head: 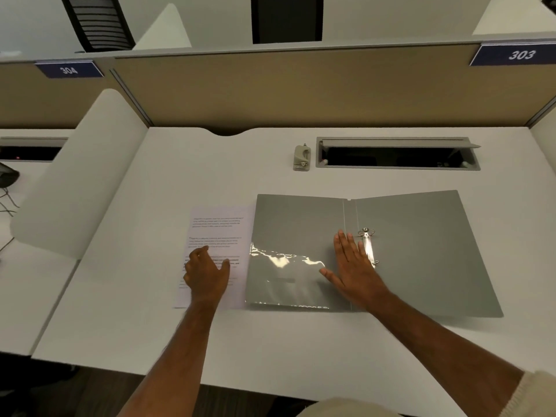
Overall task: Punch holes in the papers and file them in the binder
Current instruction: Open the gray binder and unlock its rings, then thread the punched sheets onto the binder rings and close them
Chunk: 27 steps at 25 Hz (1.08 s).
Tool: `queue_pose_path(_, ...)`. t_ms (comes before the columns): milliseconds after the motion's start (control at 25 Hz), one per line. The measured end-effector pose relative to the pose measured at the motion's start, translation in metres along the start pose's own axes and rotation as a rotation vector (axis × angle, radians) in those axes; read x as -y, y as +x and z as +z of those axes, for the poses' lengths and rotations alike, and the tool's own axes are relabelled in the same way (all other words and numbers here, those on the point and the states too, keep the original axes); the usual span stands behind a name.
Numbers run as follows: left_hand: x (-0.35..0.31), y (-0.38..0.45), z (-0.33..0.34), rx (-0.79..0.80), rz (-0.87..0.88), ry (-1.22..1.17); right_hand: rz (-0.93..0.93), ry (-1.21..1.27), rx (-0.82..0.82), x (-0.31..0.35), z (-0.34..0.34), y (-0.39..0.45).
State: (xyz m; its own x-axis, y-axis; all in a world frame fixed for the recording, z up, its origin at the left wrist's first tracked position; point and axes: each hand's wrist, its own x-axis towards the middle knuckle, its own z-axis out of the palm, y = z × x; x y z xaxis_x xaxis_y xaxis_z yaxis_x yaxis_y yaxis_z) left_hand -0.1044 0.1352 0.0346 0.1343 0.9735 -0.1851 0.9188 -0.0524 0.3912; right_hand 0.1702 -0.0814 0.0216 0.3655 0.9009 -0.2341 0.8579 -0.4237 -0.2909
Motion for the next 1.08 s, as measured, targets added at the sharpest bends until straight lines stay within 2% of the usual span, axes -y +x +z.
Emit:
queue_pose_path(360,0.064,-0.001,-0.019,0.002,-0.241,0.069,-0.039,0.011,-0.01,0.024,0.019,0.008)
queue_pose_path(600,0.074,-0.002,-0.017,0.026,-0.242,0.094,-0.055,-0.012,0.007,0.029,0.024,0.005)
queue_pose_path(760,0.073,0.007,-0.02,0.045,-0.319,0.034,-0.068,0.005,0.022,0.03,0.023,0.0)
queue_pose_path(1080,0.074,0.028,-0.026,0.163,-0.395,0.018,-0.06,0.049,0.021,0.031,0.025,-0.005)
